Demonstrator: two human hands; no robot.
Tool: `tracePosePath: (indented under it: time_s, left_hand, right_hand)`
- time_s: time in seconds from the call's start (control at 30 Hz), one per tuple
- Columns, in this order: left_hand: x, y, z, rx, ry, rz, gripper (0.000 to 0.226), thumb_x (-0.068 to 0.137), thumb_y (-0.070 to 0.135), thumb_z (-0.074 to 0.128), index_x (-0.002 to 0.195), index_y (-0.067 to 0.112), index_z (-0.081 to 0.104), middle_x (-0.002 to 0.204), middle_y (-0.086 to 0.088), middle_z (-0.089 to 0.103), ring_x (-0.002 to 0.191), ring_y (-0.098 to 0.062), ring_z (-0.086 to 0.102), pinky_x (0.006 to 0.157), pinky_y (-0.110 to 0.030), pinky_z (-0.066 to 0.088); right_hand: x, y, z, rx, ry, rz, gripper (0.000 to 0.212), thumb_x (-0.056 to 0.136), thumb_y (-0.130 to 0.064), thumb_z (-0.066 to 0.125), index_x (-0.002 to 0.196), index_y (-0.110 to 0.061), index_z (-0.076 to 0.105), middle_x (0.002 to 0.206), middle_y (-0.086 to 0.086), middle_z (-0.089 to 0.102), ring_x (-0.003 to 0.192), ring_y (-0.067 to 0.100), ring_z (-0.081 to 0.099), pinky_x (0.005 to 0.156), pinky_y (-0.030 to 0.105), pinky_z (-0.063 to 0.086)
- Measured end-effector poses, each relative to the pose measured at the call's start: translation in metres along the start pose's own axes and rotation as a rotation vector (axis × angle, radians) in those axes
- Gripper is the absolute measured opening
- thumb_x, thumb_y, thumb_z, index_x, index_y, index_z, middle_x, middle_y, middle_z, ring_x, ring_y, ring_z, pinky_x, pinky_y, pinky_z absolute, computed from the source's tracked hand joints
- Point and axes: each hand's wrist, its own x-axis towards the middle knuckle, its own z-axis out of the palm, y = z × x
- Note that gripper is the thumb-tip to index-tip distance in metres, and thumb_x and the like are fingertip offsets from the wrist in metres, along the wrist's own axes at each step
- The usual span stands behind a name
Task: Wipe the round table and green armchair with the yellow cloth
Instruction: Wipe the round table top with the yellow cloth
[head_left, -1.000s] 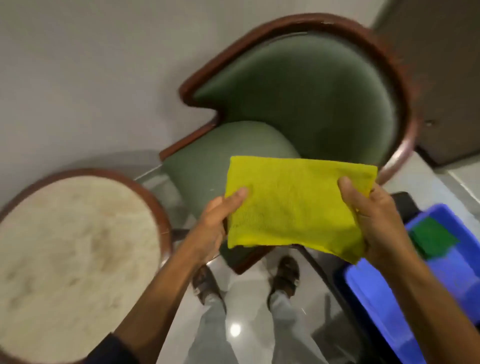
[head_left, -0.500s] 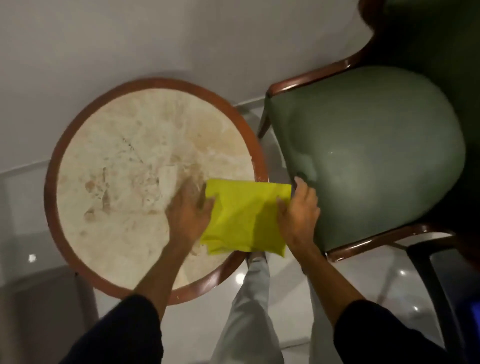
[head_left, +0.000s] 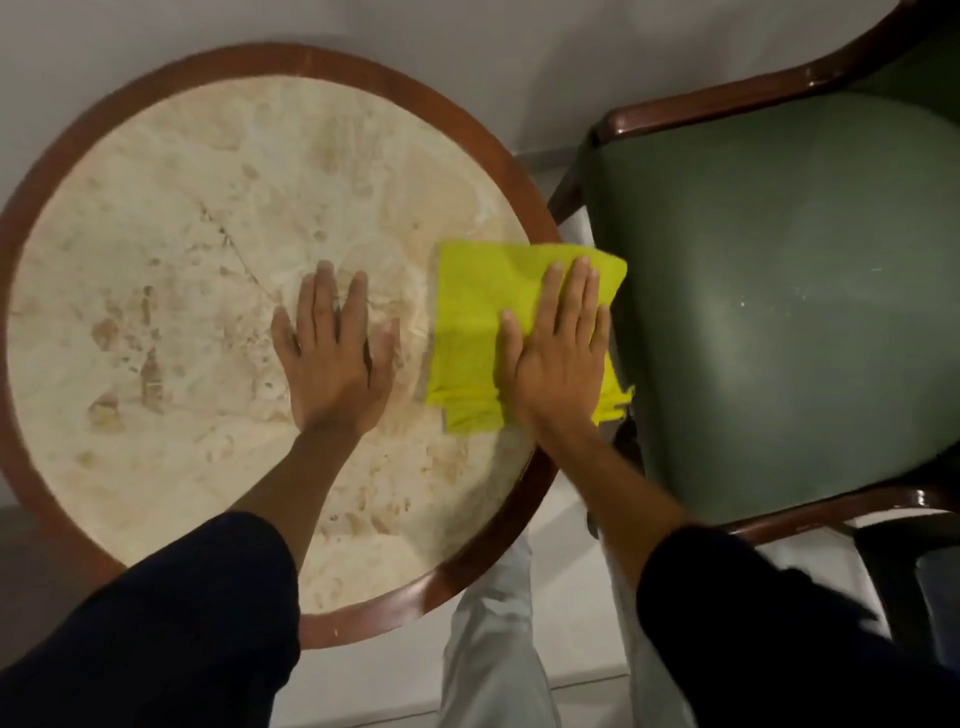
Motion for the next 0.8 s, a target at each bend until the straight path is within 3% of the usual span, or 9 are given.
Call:
tracePosePath:
  time_s: [0.23, 0.37, 0.43, 0.5, 0.6, 0.67, 0.7, 0.77, 0.8]
  left_hand:
    - [-0.001, 0.0, -0.002, -0.038, 0.013, -0.018, 0.057, 0.103, 0.049, 0.02, 0.153, 0.024, 0.033, 0.164, -0.01, 0.024, 0.152, -0.025, 0.02, 0.12, -0.052, 0.015]
    - [0.0, 0.027, -0.018, -0.209, 0.021, -0.19, 0.06, 0.101, 0.054, 0.019, 0.142, 0.025, 0.053, 0.162, -0.008, 0.029, 0.151, -0.023, 0.023, 0.12, -0.052, 0.015]
    - [0.002, 0.046, -0.026, -0.344, -0.079, -0.3, 0.059, 0.096, 0.058, 0.031, 0.132, 0.021, 0.06, 0.163, -0.009, 0.027, 0.15, -0.025, 0.021, 0.12, -0.052, 0.012]
    - [-0.008, 0.068, -0.03, -0.359, -0.132, -0.285, 0.053, 0.092, 0.054, 0.05, 0.129, 0.017, 0.06, 0.162, -0.01, 0.029, 0.149, -0.027, 0.023, 0.119, -0.049, 0.014]
    - [-0.02, 0.073, -0.036, -0.403, -0.078, -0.257, 0.043, 0.088, 0.037, 0.069, 0.118, 0.007, 0.064, 0.152, -0.014, 0.043, 0.141, -0.033, 0.038, 0.112, -0.049, 0.031]
    - [-0.031, 0.065, -0.035, -0.463, -0.044, -0.258, 0.031, 0.086, 0.031, 0.072, 0.104, 0.007, 0.064, 0.134, -0.011, 0.059, 0.126, -0.032, 0.052, 0.102, -0.049, 0.042]
    - [-0.038, 0.067, -0.035, -0.544, -0.037, -0.257, 0.024, 0.087, 0.03, 0.071, 0.099, 0.011, 0.061, 0.12, -0.003, 0.065, 0.115, -0.023, 0.059, 0.095, -0.044, 0.047]
    - [-0.049, 0.076, -0.042, -0.716, -0.022, -0.261, 0.017, 0.091, 0.028, 0.066, 0.096, 0.025, 0.05, 0.089, 0.021, 0.062, 0.084, 0.007, 0.058, 0.074, -0.02, 0.046]
    - [-0.053, 0.083, -0.046, -0.748, -0.008, -0.245, 0.019, 0.092, 0.028, 0.063, 0.096, 0.03, 0.045, 0.079, 0.024, 0.058, 0.07, 0.009, 0.054, 0.062, -0.013, 0.041]
  right_hand:
    - [0.098, -0.037, -0.008, -0.08, -0.056, -0.219, 0.07, 0.099, -0.055, 0.017, 0.154, -0.013, 0.012, 0.164, 0.011, 0.01, 0.151, 0.026, 0.005, 0.122, 0.049, 0.009]
    - [0.036, -0.023, -0.007, -0.037, -0.013, -0.172, 0.068, 0.1, -0.052, 0.023, 0.154, -0.011, 0.018, 0.163, 0.013, 0.014, 0.151, 0.028, 0.008, 0.121, 0.05, 0.008]
    - [-0.012, -0.021, -0.007, 0.083, -0.067, -0.199, 0.067, 0.099, -0.05, 0.03, 0.153, -0.01, 0.022, 0.162, 0.013, 0.015, 0.151, 0.028, 0.009, 0.121, 0.05, 0.007]
    - [-0.053, -0.008, -0.013, 0.29, -0.135, -0.212, 0.063, 0.098, -0.044, 0.039, 0.151, -0.013, 0.027, 0.162, 0.012, 0.017, 0.151, 0.025, 0.01, 0.121, 0.048, 0.009]
    - [-0.083, 0.028, -0.024, 0.438, -0.081, 0.1, 0.07, 0.088, -0.044, 0.058, 0.145, -0.013, 0.033, 0.154, 0.014, 0.034, 0.141, 0.031, 0.03, 0.113, 0.052, 0.03]
    - [-0.08, 0.05, -0.028, 0.603, -0.243, 0.497, 0.09, 0.073, -0.058, 0.073, 0.141, -0.012, 0.037, 0.145, 0.015, 0.041, 0.134, 0.034, 0.038, 0.107, 0.053, 0.038]
    - [-0.076, 0.058, -0.029, 0.72, -0.365, 0.64, 0.091, 0.066, -0.06, 0.077, 0.135, -0.011, 0.045, 0.138, 0.015, 0.046, 0.13, 0.033, 0.043, 0.105, 0.052, 0.042]
    - [-0.071, 0.061, -0.032, 0.786, -0.476, 0.646, 0.074, 0.064, -0.06, 0.078, 0.119, -0.012, 0.061, 0.123, 0.011, 0.055, 0.122, 0.028, 0.049, 0.101, 0.045, 0.045]
    - [-0.07, 0.062, -0.036, 0.756, -0.433, 0.607, 0.066, 0.068, -0.058, 0.077, 0.114, -0.013, 0.063, 0.117, 0.01, 0.057, 0.117, 0.025, 0.05, 0.099, 0.043, 0.045]
